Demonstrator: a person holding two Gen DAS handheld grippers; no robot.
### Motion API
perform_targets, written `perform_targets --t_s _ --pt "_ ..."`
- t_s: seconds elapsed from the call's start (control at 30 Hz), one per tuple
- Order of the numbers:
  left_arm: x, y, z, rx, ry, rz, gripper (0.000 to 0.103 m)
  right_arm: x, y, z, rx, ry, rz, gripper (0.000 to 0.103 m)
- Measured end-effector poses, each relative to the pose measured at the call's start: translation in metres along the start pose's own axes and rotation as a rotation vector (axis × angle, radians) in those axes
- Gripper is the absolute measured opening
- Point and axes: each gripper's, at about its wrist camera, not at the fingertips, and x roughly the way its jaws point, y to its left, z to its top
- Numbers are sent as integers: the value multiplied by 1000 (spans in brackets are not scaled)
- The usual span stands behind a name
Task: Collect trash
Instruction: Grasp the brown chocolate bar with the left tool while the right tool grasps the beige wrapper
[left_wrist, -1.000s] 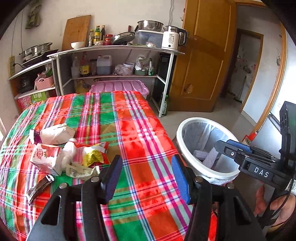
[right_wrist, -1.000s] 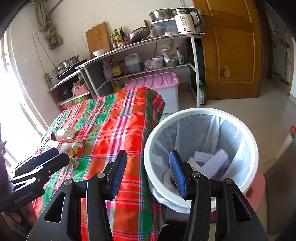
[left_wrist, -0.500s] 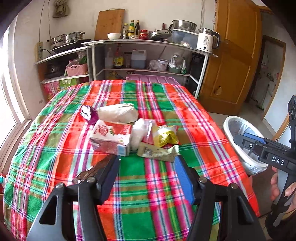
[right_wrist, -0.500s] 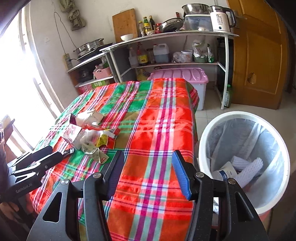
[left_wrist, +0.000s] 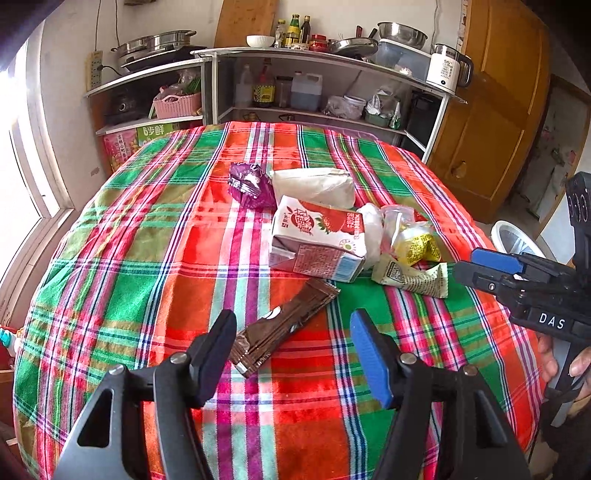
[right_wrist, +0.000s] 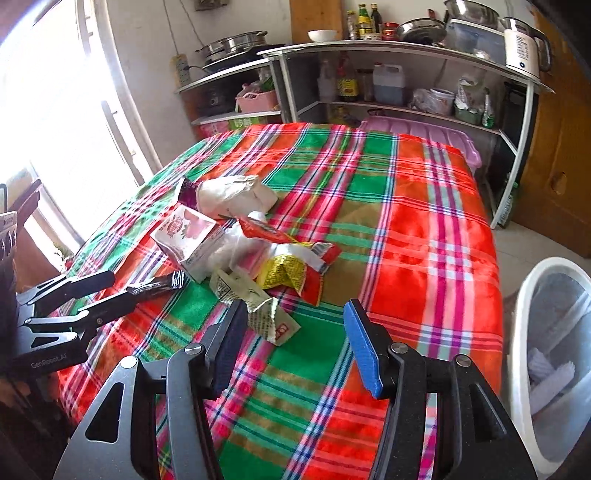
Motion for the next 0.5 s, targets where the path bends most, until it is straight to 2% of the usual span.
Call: perform_targets --t_s 0.17,0.37,0.5 --pt "12 10 1 12 34 -25 66 24 24 2 -143 49 0 55" --pt "26 9 4 62 93 -64 66 48 33 4 -198 108 42 55" --pt "28 4 6 98 103 -79 66 52 38 4 -217 109 52 55"
